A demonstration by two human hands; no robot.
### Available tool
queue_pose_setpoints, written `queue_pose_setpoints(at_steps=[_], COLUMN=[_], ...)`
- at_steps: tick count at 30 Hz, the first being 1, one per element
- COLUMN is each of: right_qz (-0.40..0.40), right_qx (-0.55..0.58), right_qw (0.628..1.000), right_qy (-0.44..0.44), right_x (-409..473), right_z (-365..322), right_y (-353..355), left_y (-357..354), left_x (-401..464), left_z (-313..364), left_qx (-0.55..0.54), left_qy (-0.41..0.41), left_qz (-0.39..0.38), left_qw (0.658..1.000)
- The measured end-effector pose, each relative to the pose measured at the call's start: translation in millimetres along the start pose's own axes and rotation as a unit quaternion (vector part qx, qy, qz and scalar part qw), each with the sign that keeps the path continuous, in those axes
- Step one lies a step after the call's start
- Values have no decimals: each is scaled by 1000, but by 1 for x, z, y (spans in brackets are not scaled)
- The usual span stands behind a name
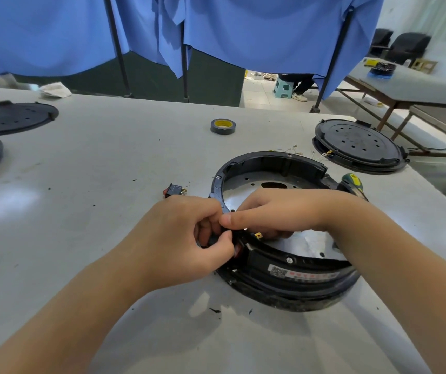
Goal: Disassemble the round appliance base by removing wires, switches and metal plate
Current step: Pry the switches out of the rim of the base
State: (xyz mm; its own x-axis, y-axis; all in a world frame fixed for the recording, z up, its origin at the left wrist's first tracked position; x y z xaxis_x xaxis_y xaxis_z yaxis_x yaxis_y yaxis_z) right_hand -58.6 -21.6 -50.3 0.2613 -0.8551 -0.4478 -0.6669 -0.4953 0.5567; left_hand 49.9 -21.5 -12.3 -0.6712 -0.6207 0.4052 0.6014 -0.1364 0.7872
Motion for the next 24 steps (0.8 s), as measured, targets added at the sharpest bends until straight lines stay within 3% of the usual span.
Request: queue_pose_setpoints(at_steps=[6, 24], right_qz=[-41, -50], right_qx=[46, 60], right_qw=[998, 997], right_qy=[-17, -12], right_x=[1, 3], right_z=[2, 2], right_y=[-6, -8], left_y=[-1, -2], left_x=[0, 1], left_z=[-2, -6], left_qx=[-22, -40], left_qy=[10, 20], left_qz=[9, 11], left_qw=[1000, 999])
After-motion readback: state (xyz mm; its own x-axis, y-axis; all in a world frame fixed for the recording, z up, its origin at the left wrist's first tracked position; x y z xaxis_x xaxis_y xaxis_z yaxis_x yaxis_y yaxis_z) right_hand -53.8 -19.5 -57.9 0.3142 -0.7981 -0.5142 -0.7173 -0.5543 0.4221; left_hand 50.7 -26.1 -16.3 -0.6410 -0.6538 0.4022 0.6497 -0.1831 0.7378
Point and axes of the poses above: each hand's wrist, its own x-axis towards the middle knuckle, its own y-axis out of the back of the hand, z = x × y, the point moved 9 cm from there along x, towards the middle knuckle, and after that the axes turned 7 degrees about x, right-handed, at the moved point
